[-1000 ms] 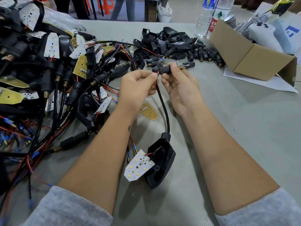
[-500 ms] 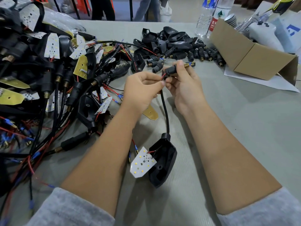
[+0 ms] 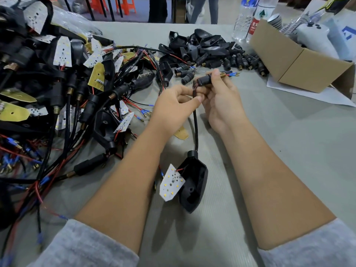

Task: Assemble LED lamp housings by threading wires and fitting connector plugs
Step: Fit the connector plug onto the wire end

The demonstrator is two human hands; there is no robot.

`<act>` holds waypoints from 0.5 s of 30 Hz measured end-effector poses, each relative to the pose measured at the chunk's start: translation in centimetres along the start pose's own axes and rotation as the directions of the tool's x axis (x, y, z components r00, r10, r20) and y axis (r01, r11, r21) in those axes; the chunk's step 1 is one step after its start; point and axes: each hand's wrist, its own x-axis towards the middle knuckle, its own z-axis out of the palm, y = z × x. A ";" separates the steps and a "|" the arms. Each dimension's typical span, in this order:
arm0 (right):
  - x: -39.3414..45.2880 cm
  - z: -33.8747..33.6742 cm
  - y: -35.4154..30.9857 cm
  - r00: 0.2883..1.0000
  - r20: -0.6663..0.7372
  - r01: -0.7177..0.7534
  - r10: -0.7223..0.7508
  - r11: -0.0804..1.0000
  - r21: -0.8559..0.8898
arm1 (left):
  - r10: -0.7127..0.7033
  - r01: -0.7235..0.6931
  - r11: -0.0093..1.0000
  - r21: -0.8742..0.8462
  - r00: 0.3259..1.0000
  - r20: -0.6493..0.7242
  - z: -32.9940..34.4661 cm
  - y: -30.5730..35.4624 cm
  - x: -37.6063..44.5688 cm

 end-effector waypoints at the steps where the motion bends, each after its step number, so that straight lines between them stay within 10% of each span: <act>1: 0.0 0.0 -0.1 1.000 -0.002 0.007 -0.007 1.000 -0.002 | 0.005 -0.006 1.000 0.023 1.000 0.021 0.0 -0.1 0.0; 15: 0.0 -0.3 -0.2 0.998 0.053 0.054 -0.042 0.965 -0.256 | 0.054 -0.051 0.998 0.039 0.997 -0.063 -0.1 -0.2 0.2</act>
